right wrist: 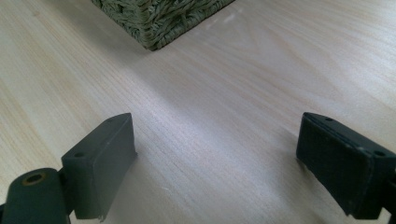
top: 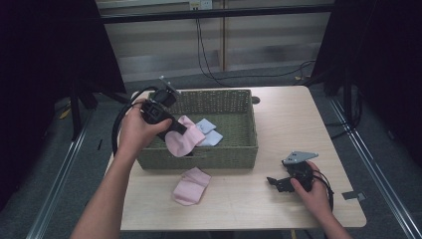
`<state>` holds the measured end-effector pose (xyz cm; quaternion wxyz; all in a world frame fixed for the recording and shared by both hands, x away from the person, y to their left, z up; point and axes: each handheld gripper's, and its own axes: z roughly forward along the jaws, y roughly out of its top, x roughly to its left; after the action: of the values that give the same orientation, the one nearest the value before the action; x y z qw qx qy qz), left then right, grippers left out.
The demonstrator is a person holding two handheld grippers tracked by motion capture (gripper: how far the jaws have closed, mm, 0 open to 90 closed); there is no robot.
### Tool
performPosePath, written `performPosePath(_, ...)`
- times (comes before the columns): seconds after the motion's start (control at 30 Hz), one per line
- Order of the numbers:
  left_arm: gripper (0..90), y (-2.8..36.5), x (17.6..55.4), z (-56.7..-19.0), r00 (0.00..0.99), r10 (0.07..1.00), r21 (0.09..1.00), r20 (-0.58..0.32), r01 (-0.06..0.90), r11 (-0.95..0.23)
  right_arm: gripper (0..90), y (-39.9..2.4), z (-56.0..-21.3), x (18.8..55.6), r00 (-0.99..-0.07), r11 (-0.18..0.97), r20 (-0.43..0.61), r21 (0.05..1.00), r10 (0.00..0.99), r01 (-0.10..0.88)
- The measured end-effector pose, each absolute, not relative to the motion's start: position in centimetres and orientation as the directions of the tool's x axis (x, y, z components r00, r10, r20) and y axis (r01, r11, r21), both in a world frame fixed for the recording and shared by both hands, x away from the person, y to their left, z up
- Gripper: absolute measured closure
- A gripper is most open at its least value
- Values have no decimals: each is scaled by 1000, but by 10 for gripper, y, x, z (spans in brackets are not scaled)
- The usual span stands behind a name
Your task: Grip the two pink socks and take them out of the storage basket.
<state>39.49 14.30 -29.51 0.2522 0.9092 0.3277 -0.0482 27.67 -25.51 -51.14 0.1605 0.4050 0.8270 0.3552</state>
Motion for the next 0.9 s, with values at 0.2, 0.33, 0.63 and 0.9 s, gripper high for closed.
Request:
performPosePath(0.2, 857, 140, 389, -305, 790, 557, 423, -256, 609, -671, 111, -255, -511, 277, -621, 420, 22, 717, 784, 556)
performPosePath(0.33, 853, 138, 383, -310, 801, 544, 432, -250, 596, -677, 110, -255, -511, 277, -621, 420, 22, 717, 784, 556)
performPosePath(0.63, 851, 136, 374, -322, 815, 524, 430, -250, 578, -694, 110, -255, -511, 277, -621, 420, 22, 718, 784, 556)
performPosePath(0.9, 840, 134, 370, -328, 817, 511, 431, -266, 575, -695, 110, -255, -511, 277, -621, 420, 22, 717, 784, 556)
